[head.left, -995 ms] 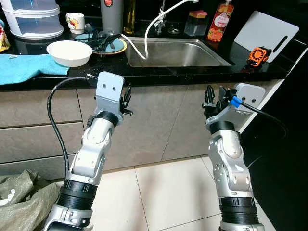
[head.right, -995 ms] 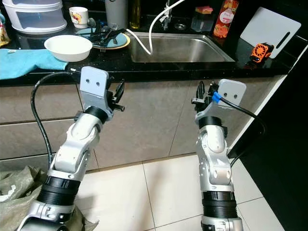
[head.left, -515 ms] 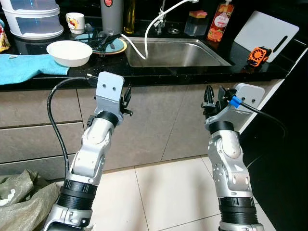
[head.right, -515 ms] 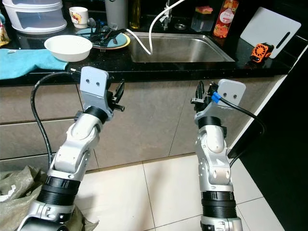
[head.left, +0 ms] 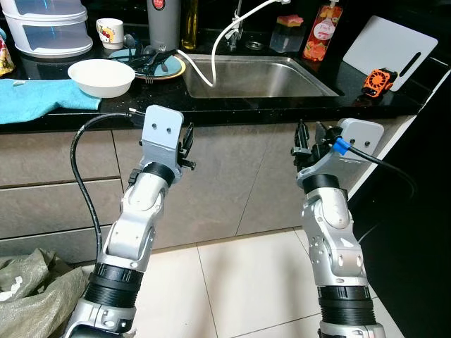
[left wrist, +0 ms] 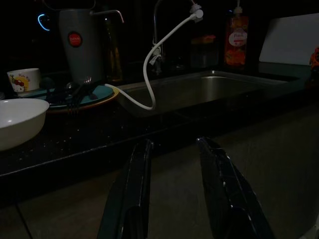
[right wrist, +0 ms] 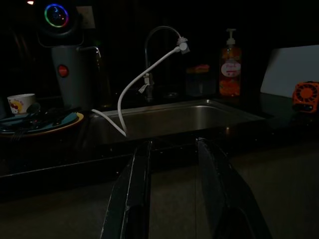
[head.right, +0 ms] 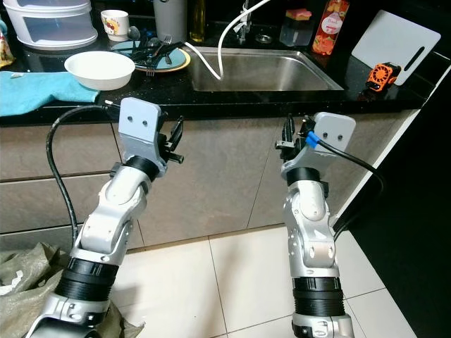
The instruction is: Kitchen organization
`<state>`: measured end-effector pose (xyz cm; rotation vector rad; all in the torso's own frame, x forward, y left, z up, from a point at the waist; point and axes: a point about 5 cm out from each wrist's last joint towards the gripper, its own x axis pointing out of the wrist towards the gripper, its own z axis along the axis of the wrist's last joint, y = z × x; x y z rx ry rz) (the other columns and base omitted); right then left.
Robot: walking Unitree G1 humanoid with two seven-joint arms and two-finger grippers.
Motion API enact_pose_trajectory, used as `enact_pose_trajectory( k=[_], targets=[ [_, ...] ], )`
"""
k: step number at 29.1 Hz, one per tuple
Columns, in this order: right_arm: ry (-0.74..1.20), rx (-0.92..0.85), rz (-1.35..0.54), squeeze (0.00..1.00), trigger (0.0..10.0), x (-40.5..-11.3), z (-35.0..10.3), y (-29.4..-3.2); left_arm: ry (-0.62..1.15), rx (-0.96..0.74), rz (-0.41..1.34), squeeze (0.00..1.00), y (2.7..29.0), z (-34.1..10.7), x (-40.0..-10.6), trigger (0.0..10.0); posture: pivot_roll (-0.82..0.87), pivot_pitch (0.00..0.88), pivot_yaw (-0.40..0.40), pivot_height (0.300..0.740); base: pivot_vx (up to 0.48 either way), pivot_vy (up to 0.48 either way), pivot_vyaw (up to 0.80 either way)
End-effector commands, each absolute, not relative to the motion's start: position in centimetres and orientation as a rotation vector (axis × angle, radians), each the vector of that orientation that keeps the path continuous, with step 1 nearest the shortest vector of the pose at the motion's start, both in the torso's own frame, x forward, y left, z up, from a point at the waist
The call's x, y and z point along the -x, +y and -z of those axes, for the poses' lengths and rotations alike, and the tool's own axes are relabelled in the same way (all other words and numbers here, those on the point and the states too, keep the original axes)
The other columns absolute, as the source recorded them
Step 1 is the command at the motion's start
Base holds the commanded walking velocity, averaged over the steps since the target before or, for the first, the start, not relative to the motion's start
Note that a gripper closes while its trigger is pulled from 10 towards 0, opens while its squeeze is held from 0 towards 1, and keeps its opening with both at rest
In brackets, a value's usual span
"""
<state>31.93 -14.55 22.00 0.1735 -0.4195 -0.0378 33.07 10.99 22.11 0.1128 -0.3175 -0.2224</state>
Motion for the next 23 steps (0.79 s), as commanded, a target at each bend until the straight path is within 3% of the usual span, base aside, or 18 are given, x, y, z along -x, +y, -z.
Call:
enact_pose_trajectory(
  k=[1,23],
  targets=[
    [-0.407,-0.179,0.061,0.00,10.0,-31.91,-21.73,-14.86,-0.321,-0.107,0.232,0.00,10.58,-22.06,-32.90,10.0,0.24,0.000,-0.092,0.740,0.000,0.000,0.00],
    [-0.391,-0.176,0.050,0.00,10.0,-31.85,-21.48,-14.72,-0.321,-0.100,0.228,0.00,10.36,-22.22,-32.89,10.0,0.25,0.000,-0.098,0.740,0.000,0.000,0.00]
  ],
)
